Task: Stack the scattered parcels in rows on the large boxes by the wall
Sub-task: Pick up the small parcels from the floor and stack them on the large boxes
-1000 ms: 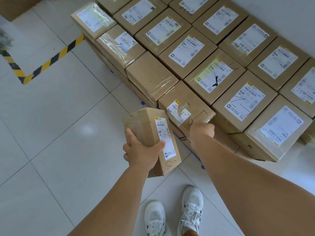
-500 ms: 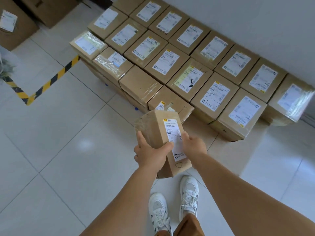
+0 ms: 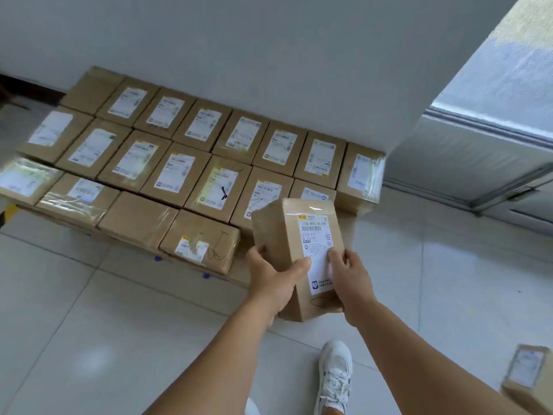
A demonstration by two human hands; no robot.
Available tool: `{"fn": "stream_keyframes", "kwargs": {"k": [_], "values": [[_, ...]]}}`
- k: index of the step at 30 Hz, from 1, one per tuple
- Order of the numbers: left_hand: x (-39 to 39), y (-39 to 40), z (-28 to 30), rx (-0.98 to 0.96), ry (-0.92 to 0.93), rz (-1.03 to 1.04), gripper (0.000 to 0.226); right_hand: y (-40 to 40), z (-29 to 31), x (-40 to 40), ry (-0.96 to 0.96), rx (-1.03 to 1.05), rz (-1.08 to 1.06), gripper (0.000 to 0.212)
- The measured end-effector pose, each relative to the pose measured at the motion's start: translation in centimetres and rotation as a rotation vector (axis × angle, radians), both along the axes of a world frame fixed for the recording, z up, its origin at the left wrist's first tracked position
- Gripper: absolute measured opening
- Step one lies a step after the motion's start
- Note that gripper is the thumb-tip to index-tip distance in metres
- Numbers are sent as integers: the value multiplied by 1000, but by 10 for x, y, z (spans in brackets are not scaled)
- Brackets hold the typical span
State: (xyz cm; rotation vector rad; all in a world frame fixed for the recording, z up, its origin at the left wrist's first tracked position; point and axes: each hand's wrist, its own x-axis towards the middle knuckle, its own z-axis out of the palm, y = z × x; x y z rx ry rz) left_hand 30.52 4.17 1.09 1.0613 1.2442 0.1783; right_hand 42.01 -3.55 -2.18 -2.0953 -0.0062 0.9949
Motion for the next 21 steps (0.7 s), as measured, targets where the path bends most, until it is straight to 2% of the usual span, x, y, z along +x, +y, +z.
{"fn": "stream_keyframes", "kwargs": {"k": [2, 4, 6, 11, 21], "values": [[29, -9, -7, 16, -19, -47, 74, -11, -4, 26, 14, 13, -74, 24], [56, -19, -17, 44, -25, -114, 61, -23, -12, 49, 21, 16, -142, 39], [84, -30, -30, 86, 20, -215, 48, -34, -20, 71, 21, 21, -216, 46], [149, -44, -64, 119, 251, -393, 60, -52, -51, 121, 68, 41, -365, 47], [204, -34, -127, 165, 371, -332, 61, -41, -133, 162, 199, -1, -344, 53]]}}
